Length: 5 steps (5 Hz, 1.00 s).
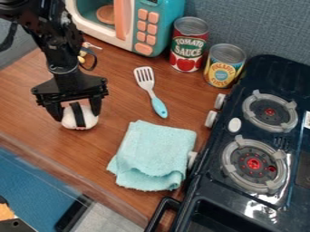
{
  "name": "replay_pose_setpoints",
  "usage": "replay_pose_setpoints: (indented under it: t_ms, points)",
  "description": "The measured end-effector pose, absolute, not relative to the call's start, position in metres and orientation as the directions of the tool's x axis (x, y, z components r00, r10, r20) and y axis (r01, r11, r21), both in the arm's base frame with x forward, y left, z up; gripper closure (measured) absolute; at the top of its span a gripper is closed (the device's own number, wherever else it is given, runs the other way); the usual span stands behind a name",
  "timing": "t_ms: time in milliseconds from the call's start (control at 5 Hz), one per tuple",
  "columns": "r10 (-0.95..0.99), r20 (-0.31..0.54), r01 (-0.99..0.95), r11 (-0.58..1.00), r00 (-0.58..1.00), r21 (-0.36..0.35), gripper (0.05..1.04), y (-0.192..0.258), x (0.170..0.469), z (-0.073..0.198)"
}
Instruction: Move the white ball to the center of the table
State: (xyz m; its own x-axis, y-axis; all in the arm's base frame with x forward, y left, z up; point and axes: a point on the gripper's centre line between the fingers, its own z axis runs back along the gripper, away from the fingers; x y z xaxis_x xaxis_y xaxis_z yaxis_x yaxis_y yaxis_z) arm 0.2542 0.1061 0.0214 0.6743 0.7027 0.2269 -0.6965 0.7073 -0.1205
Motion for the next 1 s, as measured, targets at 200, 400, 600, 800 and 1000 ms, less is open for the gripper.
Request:
replay_pose_setpoints:
  t_ms: [200, 400, 600, 800, 1000]
  points:
    - [0.732, 0.230, -0.707, 0.680, 0.641, -0.193, 0.075, 0.109, 0.253, 0.036]
    - [0.737, 0.260, -0.704, 0.674, 0.624, -0.223, 0.081, 0.108, 0.254, 0.054]
    - [0.738, 0.312, -0.691, 0.673, 0.599, -0.265, 0.083, 0.105, 0.255, 0.081]
    - [0.732, 0.354, -0.666, 0.679, 0.583, -0.308, 0.083, 0.100, 0.255, 0.103]
    - [0.707, 0.355, -0.636, 0.706, 0.611, -0.312, 0.083, 0.099, 0.257, 0.110]
